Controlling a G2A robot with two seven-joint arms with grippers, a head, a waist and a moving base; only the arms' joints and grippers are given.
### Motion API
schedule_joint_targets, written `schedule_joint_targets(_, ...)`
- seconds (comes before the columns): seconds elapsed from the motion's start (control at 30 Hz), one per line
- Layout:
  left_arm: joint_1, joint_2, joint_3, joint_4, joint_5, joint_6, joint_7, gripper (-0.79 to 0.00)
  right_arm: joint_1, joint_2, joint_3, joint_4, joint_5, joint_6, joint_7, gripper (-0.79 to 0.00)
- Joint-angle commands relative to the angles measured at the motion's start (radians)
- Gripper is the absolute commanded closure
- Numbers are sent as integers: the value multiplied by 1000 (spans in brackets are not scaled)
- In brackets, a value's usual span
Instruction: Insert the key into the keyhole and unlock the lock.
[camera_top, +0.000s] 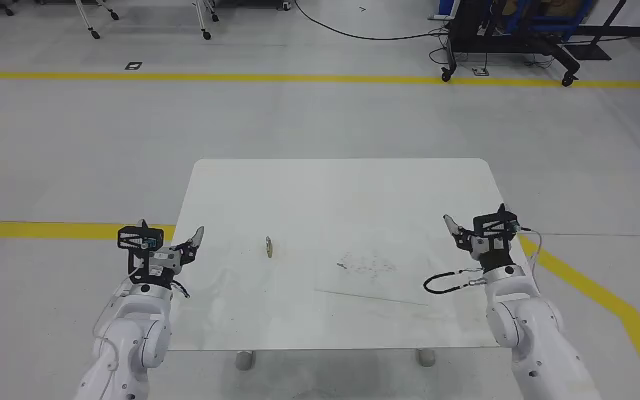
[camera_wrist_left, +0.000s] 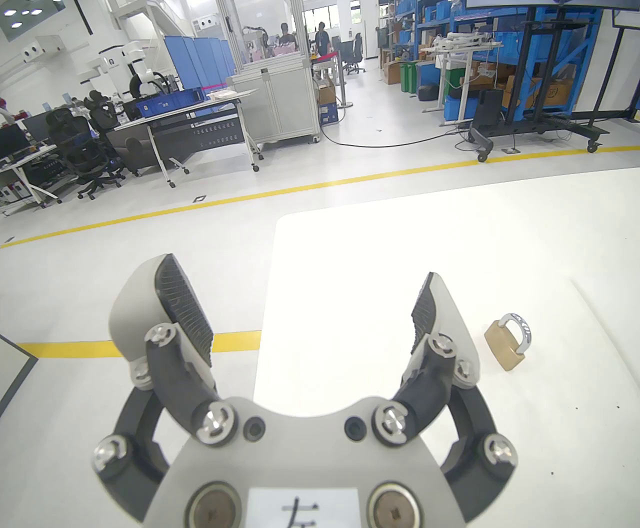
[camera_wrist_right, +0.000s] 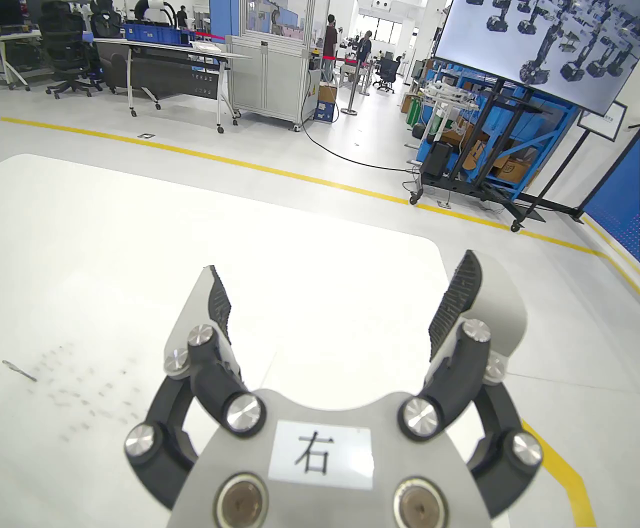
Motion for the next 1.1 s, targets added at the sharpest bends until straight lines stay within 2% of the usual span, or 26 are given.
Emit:
schedule_joint_targets(0.0, 0, 0, 0, 0, 0, 0, 0, -785, 45, 1, -35, 36, 3, -96, 45, -785)
schedule_joint_targets(0.07, 0, 0, 0, 0, 0, 0, 0, -785, 97, 1, -75, 85, 14, -187, 79, -785)
schedule_joint_targets(0.3, 0, 0, 0, 0, 0, 0, 0, -785, 254, -11, -218, 262, 80, -406, 147, -785)
schedule_joint_targets(0.73, 0, 0, 0, 0, 0, 0, 0, -785, 254, -12, -223, 261, 84, -412, 146, -785)
schedule_joint_targets(0.9, 0, 0, 0, 0, 0, 0, 0, -785, 305, -18, -298, 295, 89, -526, 157, -785)
schedule_joint_targets(1.07, 0, 0, 0, 0, 0, 0, 0, -785, 388, -21, -351, 385, 131, -708, 127, -785)
